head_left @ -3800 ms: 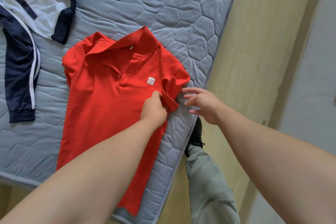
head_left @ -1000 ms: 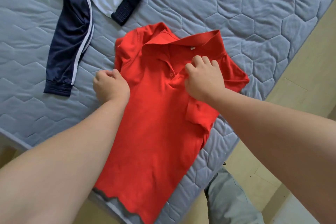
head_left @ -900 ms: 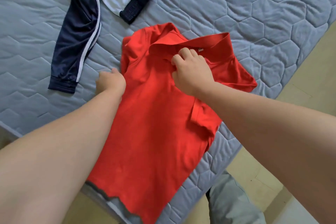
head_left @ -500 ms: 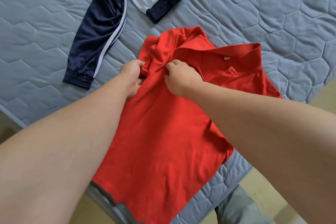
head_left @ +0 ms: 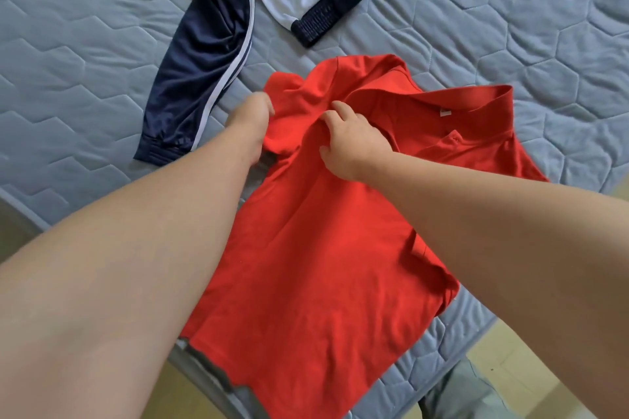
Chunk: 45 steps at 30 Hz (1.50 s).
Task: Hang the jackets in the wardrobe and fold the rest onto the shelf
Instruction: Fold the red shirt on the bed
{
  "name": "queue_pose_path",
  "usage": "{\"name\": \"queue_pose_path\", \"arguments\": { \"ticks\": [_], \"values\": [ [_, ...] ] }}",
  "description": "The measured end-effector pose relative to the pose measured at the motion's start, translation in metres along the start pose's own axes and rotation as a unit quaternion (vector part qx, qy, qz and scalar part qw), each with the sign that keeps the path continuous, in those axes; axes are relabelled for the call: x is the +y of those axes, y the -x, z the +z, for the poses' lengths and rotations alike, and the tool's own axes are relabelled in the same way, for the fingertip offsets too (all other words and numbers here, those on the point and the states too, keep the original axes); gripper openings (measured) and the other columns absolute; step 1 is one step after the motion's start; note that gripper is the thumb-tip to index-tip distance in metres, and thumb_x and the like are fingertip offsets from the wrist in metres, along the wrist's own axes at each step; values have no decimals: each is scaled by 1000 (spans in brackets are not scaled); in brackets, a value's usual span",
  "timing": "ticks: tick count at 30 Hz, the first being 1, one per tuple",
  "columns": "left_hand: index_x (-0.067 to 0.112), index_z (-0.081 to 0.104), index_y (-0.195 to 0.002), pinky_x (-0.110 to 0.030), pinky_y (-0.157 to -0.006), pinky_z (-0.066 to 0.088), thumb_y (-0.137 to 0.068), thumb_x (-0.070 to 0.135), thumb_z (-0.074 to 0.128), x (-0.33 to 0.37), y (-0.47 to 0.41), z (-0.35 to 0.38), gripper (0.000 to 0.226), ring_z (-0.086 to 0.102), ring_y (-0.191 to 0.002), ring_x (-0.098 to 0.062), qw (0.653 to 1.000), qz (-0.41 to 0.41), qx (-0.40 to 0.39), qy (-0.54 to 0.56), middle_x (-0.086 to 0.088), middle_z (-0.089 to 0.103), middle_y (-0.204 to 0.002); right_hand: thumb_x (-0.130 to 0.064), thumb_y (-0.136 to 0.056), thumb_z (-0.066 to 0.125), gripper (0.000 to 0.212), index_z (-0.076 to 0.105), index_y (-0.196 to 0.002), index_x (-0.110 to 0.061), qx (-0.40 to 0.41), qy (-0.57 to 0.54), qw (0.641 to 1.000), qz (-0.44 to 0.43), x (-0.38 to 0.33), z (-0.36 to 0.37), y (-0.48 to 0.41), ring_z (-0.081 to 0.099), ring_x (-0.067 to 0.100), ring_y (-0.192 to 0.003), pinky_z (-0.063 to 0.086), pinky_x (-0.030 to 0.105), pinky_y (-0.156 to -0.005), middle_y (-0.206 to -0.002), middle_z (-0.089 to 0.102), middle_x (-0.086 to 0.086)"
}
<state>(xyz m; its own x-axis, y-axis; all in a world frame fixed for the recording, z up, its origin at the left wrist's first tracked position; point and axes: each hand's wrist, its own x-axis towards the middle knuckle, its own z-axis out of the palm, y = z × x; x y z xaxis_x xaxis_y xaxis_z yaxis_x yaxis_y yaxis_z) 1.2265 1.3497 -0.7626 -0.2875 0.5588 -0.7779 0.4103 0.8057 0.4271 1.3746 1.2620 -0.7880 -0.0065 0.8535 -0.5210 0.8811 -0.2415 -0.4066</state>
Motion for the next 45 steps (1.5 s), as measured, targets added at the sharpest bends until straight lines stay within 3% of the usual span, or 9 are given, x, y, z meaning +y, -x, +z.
{"name": "queue_pose_path", "arguments": {
  "ticks": [4, 9, 12, 16, 20, 25, 30, 35, 45],
  "values": [
    [21, 74, -88, -24, -47, 55, -93, 63, 53, 19, -4, 1, 47, 72, -57, -14, 986, -6, -163, -21, 0, 78, -80, -33, -90, 59, 77, 22, -155, -19, -39, -4, 999, 7, 2, 0, -5, 29, 34, -144, 37, 51, -112, -169, 7, 4],
    [10, 68, -123, -33, -82, 57, -93, 28, 69, 24, -23, 0, 35, 69, -90, -17, 995, 82, -50, -3, -2, 72, -107, -30, -92, 55, 89, -1, -161, -18, -44, -14, 999, 18, 0, 2, -9, 23, 33, -148, 30, 48, -117, -169, 5, 3],
    [9, 64, -125, -29, -67, 47, -99, 26, 54, 20, -31, -6, 32, 56, -91, -19, 990, 114, 80, 16, 1, 60, -97, -28, -94, 50, 87, -4, -161, -20, -59, 11, 998, 28, -3, 2, -11, 20, 33, -150, 28, 48, -119, -169, 1, 2],
    [19, 46, -79, -24, -58, 45, -104, 20, 44, 7, -39, -8, 25, 52, -92, -20, 996, 18, 61, 62, 5, 46, -81, -30, -94, 50, 88, -6, -161, -23, -81, 39, 995, 42, -9, 3, -14, 17, 34, -151, 28, 49, -119, -169, -4, 4],
    [14, 62, -82, -32, -66, 53, -79, 1, 62, 11, -30, -14, 13, 56, -80, -22, 995, -5, 23, 94, -7, 60, -95, -31, -93, 52, 91, -9, -160, -25, -97, 58, 992, 56, -10, 4, -18, 14, 34, -152, 29, 50, -118, -169, -6, 3],
    [24, 79, -95, -51, -64, 61, -85, 52, 69, 24, -29, -15, 32, 77, -81, -25, 989, 21, -104, 105, -1, 78, -95, -32, -91, 54, 94, -9, -160, -26, -99, 83, 990, 65, -14, 6, -18, 12, 34, -152, 31, 51, -113, -169, -8, 3],
    [27, 74, -104, -66, -67, 57, -84, 44, 73, 26, -37, -13, 27, 69, -96, -32, 996, 27, -32, 79, -4, 69, -111, -31, -90, 55, 96, -10, -160, -25, -93, 90, 989, 67, -15, 6, -17, 12, 34, -152, 33, 50, -112, -169, -8, 4],
    [20, 70, -107, -43, -77, 59, -89, 54, 67, 26, -48, -21, 38, 69, -96, -22, 975, 22, 0, 223, 1, 72, -103, -33, -89, 56, 97, -10, -160, -24, -66, 80, 993, 64, -15, 11, -12, 15, 33, -151, 33, 49, -112, -169, -7, 4],
    [25, 34, -155, -41, -109, 47, -90, 35, 67, 1, -45, -12, 74, 57, -126, -20, 981, 178, -10, -72, 1, 55, -144, -37, -86, 63, 104, -9, -160, -26, -38, 75, 995, 56, -12, 18, -10, 20, 31, -149, 37, 48, -108, -169, -8, 1]
  ]
}}
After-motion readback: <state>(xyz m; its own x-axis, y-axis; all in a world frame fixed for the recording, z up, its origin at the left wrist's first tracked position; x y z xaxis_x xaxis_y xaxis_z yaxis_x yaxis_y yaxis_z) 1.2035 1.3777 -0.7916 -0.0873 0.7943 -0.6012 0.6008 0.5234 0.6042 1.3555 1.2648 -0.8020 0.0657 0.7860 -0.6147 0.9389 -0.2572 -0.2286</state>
